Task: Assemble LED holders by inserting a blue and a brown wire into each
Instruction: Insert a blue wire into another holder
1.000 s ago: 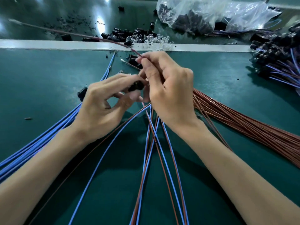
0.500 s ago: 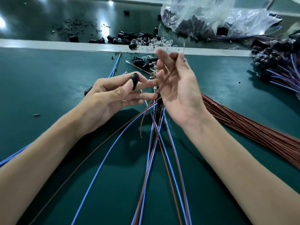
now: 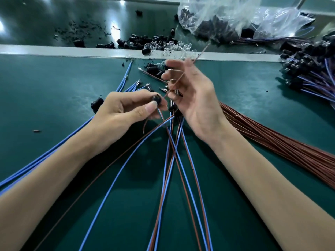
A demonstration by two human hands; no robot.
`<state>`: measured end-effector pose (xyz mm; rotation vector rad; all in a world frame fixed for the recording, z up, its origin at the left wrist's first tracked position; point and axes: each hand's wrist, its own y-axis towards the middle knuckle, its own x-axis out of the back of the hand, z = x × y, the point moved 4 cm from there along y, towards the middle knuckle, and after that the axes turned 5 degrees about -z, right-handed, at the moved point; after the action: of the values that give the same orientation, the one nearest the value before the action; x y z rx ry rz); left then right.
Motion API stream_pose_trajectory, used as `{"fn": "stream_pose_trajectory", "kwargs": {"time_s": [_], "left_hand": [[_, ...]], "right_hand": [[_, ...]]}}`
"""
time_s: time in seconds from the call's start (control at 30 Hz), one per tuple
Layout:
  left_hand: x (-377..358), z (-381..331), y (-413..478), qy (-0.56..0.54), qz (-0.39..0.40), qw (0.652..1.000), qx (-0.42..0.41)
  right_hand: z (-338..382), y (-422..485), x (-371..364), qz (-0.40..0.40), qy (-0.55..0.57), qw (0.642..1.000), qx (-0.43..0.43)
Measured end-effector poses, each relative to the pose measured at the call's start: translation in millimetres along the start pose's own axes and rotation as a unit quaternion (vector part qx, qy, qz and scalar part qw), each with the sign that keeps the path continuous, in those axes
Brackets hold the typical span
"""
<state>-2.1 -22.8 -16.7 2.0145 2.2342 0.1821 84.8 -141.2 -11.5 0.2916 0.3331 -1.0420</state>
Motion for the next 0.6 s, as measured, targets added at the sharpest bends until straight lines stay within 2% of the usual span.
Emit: {"fn": "stream_pose_trajectory", "kwargs": {"time_s": [0.07, 0.13, 0.27, 0.33, 0.47, 0.6], "left_hand": [[1, -3, 1, 0.014, -0.031, 0.999, -0.02], [1, -5, 1, 0.042, -0.05, 0.997, -0.033], [0, -5, 3, 0.098, -0.074, 0.992, -0.04], [1, -5, 3, 0.119, -0.086, 0.988, -0.044], [6, -3, 6, 0.14, -0.108, 0.982, -0.063], [13, -4, 7, 0.198, -0.166, 0.96, -0.105]], "right_hand": [[0, -4, -7, 0.039, -0.146, 0.987, 0.06], [0, -6, -9, 0.03, -0.225, 0.968, 0.111], [3, -4, -1, -0.044, -0.169, 0.976, 0.13], [2, -4, -1, -0.032, -0.163, 0.978, 0.125], [-4, -5, -7, 0.008, -0.259, 0.957, 0.126], [-1, -3, -4, -0.03, -0.177, 0.976, 0.125]]}}
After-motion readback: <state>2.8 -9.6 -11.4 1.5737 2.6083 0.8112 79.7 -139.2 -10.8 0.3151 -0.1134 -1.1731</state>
